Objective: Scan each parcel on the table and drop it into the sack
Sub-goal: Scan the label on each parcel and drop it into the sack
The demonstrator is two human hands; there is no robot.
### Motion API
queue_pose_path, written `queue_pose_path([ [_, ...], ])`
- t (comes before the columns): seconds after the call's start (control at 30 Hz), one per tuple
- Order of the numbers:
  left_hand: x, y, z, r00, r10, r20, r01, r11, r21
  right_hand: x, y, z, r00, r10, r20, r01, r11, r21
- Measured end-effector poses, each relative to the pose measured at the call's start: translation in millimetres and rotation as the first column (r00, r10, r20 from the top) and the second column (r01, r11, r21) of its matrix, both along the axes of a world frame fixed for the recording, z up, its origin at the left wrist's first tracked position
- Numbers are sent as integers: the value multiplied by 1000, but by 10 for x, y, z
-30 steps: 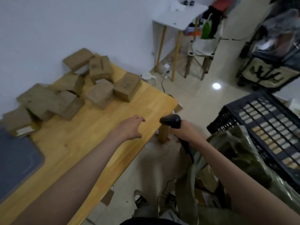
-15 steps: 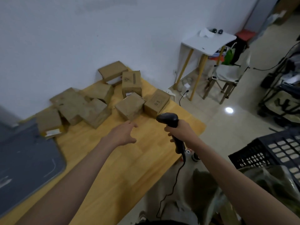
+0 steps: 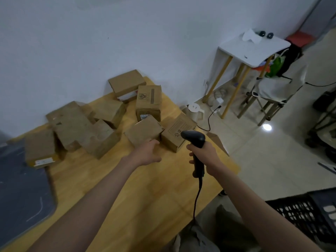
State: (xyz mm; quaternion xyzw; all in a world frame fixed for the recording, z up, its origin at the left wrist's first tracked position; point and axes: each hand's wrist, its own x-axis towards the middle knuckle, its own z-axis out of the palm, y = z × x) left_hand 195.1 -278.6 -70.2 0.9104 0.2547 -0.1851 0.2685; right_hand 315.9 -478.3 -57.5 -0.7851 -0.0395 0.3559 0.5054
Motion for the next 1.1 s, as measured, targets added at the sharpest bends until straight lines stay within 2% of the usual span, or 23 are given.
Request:
queue_pose_path([
  [0.23,748,102,-277,989,143,-26,-145,984,-106,611,263,-392,971,12,-238,-4,999,35],
  [0.47,1063,144,-516,970,235,-64,-243,947,-210,817,487,-745,897,-2,-442,51,994,98],
  [0.57,1091,123,-614,960,274,-53,-279,933,-225,824,512,-828,874,20,-486,59,987,147],
  [0.73,1072,-37,-743,962,272,16,-265,950,-166,768,425,-903,841,10,-541,105,978,181],
  [0.93,756,-220,-769,956,286,70,-257,927,-273,537,106,-837,840,4,-542,110,978,179],
  [1.1,244,-373,-607,935,338,108,-290,904,-313,71,-70,-707,859,73,-507,36,979,203],
])
